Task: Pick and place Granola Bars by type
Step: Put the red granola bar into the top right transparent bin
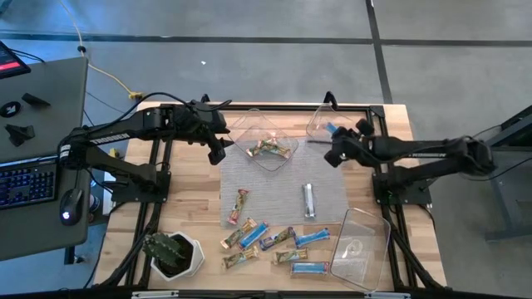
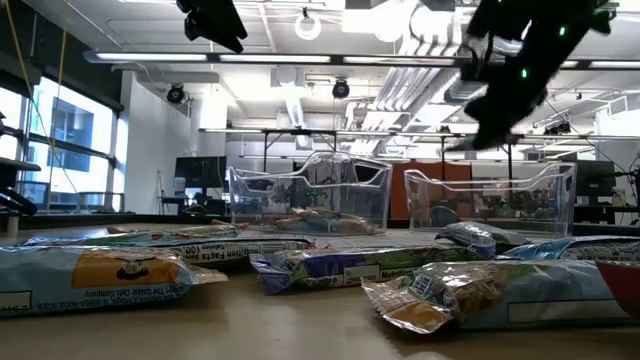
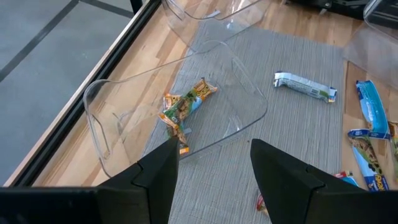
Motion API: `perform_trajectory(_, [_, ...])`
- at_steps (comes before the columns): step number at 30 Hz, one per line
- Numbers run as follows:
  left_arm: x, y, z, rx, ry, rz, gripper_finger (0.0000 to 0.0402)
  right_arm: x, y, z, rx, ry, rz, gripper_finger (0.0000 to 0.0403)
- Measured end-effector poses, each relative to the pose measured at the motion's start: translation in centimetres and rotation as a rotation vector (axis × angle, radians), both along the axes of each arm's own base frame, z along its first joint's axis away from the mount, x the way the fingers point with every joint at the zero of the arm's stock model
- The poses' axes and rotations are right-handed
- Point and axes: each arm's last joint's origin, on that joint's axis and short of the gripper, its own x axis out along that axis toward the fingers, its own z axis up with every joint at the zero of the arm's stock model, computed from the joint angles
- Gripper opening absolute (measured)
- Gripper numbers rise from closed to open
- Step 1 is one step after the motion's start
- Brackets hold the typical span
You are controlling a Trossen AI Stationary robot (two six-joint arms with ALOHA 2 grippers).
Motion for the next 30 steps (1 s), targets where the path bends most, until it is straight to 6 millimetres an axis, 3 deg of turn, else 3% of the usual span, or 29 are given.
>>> perform_trajectory(5, [0.0, 0.0, 0.0, 0.000, 0.000, 0.000, 0.0193, -1.1, -1.6, -3.2, 0.053, -0.038, -0.071, 0.0078])
perform_trajectory(12, [0.0, 0.0, 0.0, 0.000, 0.000, 0.000, 0.0193, -2.2, -3.0, -5.7, 0.083, -0.089, -0.099, 0.0078])
perform_trajectory(18, [0.0, 0.0, 0.0, 0.000, 0.000, 0.000, 0.0193, -3.0, -3.8, -6.2, 0.130, -0.062, -0.113, 0.0085])
perform_trajectory(30, [0.0, 0.0, 0.0, 0.000, 0.000, -0.001, 0.0193, -3.2, -4.7, -5.8, 0.117, -0.033, -0.068, 0.0147])
